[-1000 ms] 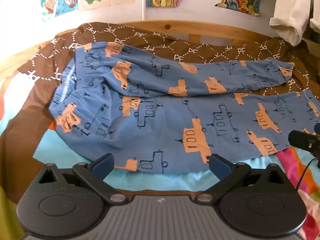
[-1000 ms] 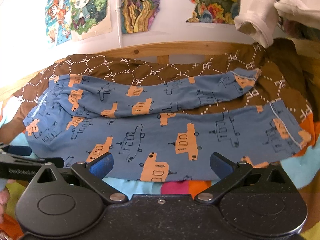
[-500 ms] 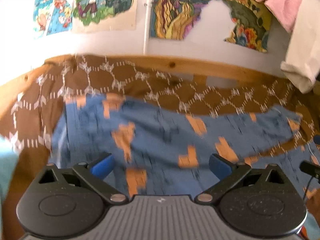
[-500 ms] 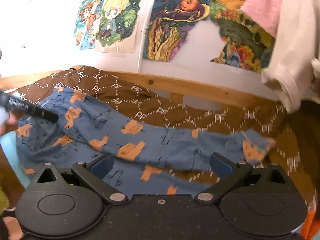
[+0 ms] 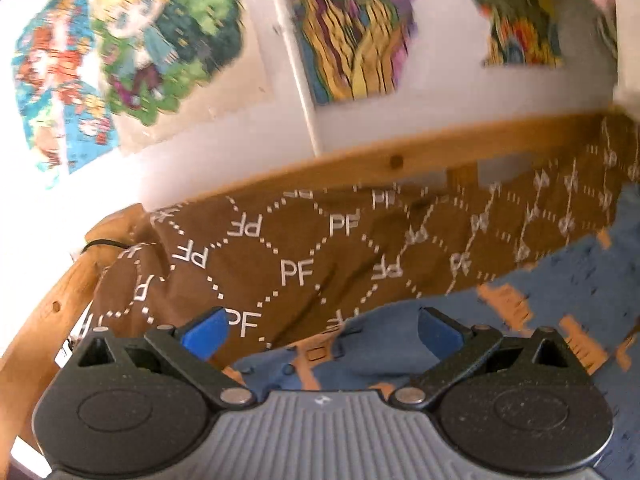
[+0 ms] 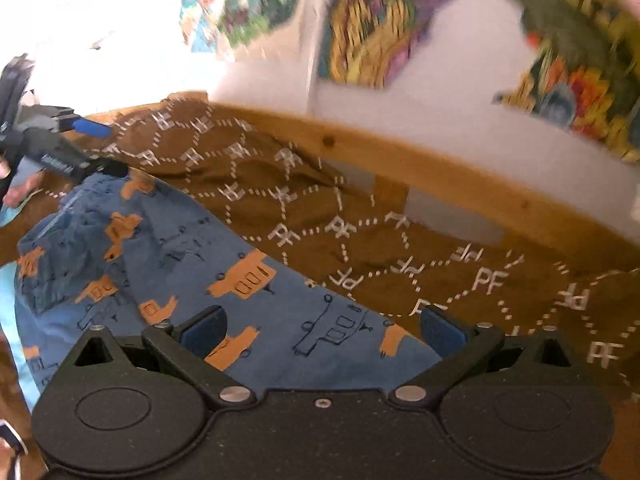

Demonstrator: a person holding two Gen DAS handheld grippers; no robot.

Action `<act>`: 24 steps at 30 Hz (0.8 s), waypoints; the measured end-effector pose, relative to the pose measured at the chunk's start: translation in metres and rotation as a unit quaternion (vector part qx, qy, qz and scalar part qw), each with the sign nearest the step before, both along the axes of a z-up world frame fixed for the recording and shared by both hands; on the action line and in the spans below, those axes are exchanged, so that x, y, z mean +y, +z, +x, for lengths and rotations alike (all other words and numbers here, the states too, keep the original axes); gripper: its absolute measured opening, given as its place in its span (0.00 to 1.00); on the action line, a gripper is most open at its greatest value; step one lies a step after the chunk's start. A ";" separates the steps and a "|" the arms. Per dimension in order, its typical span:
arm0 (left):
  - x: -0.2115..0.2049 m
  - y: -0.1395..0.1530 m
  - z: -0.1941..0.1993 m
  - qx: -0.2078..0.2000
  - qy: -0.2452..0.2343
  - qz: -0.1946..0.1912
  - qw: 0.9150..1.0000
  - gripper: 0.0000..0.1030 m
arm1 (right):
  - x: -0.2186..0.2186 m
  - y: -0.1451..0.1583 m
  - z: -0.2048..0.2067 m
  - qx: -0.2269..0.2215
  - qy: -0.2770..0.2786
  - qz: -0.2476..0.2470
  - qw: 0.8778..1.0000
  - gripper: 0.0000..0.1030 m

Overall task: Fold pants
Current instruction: 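Grasp the pant hems with the left gripper while the right gripper grasps the other hem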

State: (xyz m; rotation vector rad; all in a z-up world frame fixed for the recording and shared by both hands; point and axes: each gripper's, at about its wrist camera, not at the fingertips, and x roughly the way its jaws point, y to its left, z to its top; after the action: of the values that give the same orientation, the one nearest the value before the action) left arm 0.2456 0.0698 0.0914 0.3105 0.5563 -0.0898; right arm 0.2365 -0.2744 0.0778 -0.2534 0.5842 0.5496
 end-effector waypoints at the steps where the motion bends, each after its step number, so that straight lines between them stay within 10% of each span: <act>1: 0.003 0.000 0.009 0.011 -0.004 0.005 1.000 0.99 | 0.002 0.000 0.012 0.011 0.000 -0.004 1.000 0.99; 13: 0.010 -0.014 0.040 0.093 -0.070 0.044 0.992 0.67 | 0.082 -0.017 0.113 0.106 0.109 -0.098 0.984 0.63; 19: 0.014 -0.022 0.045 0.116 -0.070 0.077 0.988 0.59 | 0.095 -0.035 0.121 0.104 0.119 -0.143 0.977 0.79; 24: 0.021 -0.028 0.058 0.145 -0.049 0.066 0.986 0.15 | 0.091 -0.048 0.137 0.148 0.101 -0.128 0.976 0.69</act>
State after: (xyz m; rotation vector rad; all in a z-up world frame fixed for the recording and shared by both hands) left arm 0.3038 0.0910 0.0632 0.4588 0.8378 -0.1952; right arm 0.3732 -0.1839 0.0299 -0.4829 0.9275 0.7148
